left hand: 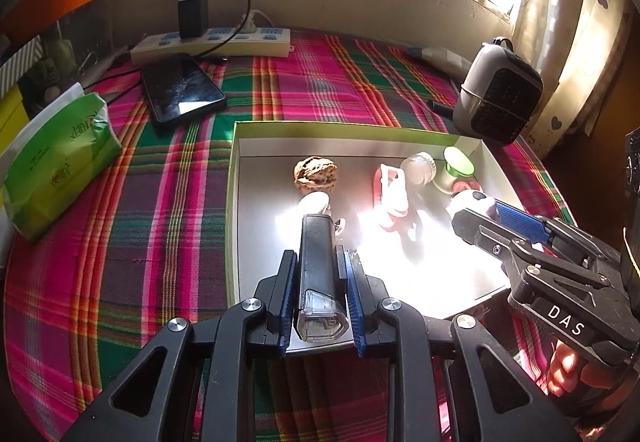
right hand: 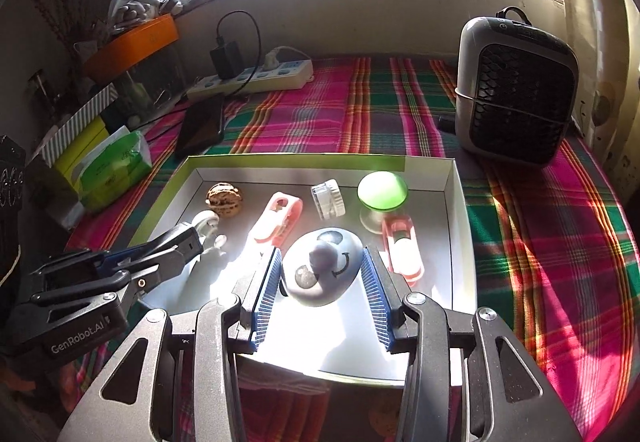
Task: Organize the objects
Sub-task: 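Move both held items over the open box, then lower the black stick and white oval case into the box with both tools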
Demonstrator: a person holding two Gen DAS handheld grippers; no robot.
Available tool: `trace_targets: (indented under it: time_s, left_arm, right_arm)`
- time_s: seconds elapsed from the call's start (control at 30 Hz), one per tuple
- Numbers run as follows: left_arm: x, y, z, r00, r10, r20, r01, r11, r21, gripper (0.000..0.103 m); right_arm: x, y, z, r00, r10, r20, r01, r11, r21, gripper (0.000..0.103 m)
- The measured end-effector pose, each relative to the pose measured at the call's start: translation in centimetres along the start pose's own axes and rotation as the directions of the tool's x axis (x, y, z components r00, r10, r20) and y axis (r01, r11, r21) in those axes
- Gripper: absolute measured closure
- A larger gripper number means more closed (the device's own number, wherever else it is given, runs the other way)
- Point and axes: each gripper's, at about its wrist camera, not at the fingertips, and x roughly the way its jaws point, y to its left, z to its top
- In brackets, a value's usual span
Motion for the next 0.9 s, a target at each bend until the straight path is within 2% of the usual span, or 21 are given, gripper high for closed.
trace_targets:
  time_s: [0.6, 0.9]
  left_arm:
    - [2.0, 0.2, 1.7, 0.999, 0.048, 0.001, -0.048, 0.999, 0.016, 0.082]
    - [2.4, 0.3, 2.0, 0.999, 0.05, 0.008, -0.05, 0.999, 0.021, 0.082]
  right_arm:
    - [2.2, -0.2, 0.7, 0.999, -0.01, -0.036, 0.009, 1.0, -0.024, 0.06]
    - [3.5, -0.3, 0.9, 0.998, -0.019, -0.056, 0.017, 1.0, -0.023, 0.06]
